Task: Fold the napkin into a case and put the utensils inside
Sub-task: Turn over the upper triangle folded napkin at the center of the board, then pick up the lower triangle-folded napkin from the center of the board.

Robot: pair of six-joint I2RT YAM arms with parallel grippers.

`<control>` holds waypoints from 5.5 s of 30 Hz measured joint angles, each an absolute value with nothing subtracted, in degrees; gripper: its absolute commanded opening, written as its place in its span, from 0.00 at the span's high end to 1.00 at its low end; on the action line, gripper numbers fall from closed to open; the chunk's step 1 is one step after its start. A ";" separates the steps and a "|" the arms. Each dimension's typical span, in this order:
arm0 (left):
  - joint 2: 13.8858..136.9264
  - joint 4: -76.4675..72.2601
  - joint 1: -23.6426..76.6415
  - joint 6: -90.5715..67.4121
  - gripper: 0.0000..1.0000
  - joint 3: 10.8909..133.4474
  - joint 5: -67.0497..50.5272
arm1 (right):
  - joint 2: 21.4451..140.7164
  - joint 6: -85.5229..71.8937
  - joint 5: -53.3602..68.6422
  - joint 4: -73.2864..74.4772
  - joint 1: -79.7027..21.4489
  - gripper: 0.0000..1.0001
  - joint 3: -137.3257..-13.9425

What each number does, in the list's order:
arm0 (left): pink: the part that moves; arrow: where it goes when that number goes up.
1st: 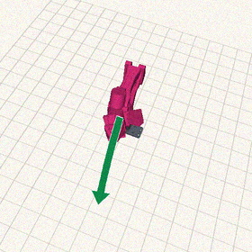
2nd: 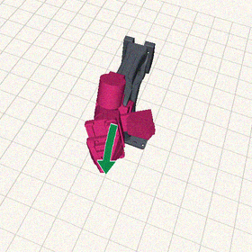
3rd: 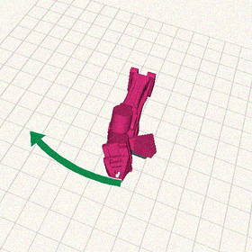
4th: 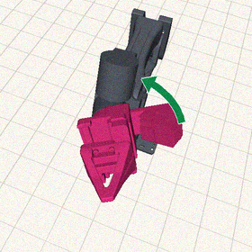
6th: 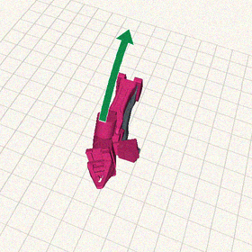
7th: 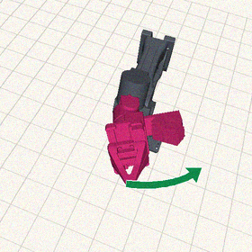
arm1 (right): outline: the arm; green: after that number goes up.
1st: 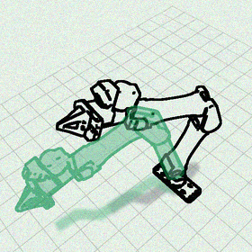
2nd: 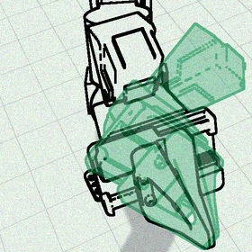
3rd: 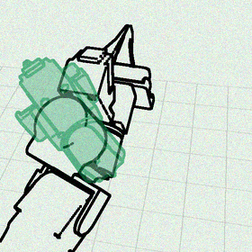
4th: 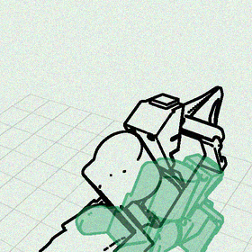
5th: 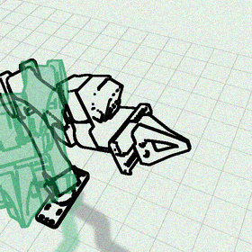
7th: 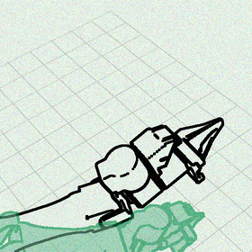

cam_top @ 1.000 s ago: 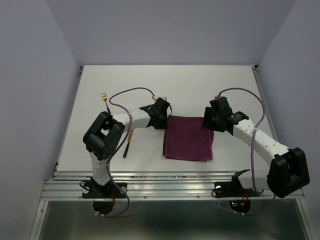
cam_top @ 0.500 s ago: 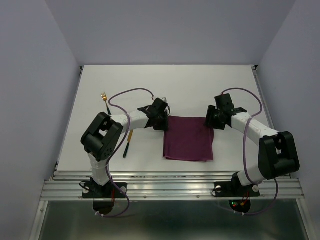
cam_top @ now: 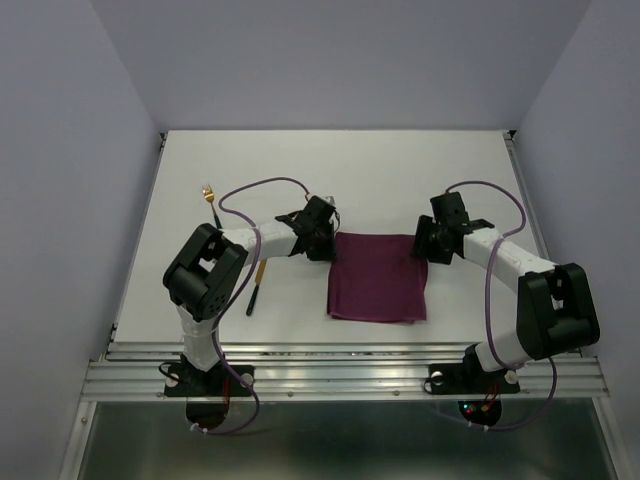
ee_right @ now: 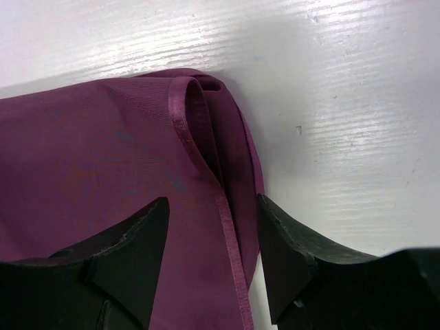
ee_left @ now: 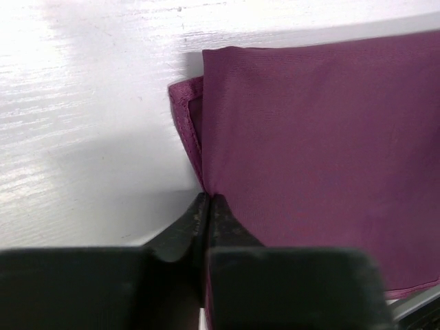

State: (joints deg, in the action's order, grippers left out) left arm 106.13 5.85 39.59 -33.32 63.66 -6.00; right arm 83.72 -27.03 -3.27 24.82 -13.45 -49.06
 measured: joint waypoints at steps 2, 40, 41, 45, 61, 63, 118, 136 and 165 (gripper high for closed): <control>106.13 5.80 39.51 -33.28 1.00 63.66 -6.33 | 83.70 -27.03 -3.31 24.86 -13.45 0.41 -48.64; 85.67 11.75 47.09 -39.86 0.41 47.22 -8.86 | 72.93 -27.90 -0.99 25.52 -13.45 0.42 -45.58; 85.67 11.84 47.68 -40.40 0.43 46.87 -8.99 | 72.93 -27.90 -0.99 25.52 -13.45 0.42 -45.58; 85.65 11.81 48.40 -42.37 0.48 45.87 -8.99 | 72.95 -27.90 -0.99 25.52 -13.45 0.42 -45.58; 87.39 11.79 49.08 -43.86 0.55 45.43 -8.88 | 72.95 -28.14 -0.97 25.71 -13.45 0.42 -45.23; 88.40 11.11 49.08 -43.81 0.57 45.06 -9.28 | 72.95 -28.18 -0.97 25.71 -13.45 0.42 -45.23; 87.31 5.39 47.90 -44.23 1.00 41.69 -9.98 | 68.90 -39.16 3.29 20.86 -13.41 0.87 -36.18; 90.02 6.66 47.88 -41.85 0.61 44.66 -9.96 | 68.88 -36.23 -3.44 25.78 -13.39 0.69 -37.78; 92.36 22.61 44.77 -37.08 0.45 65.65 -4.56 | 103.42 -24.77 -2.72 27.77 -12.91 0.54 -70.04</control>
State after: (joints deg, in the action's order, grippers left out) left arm 92.36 22.61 44.77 -37.08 65.65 -4.56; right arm 103.42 -24.77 -2.72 27.77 -12.91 -70.04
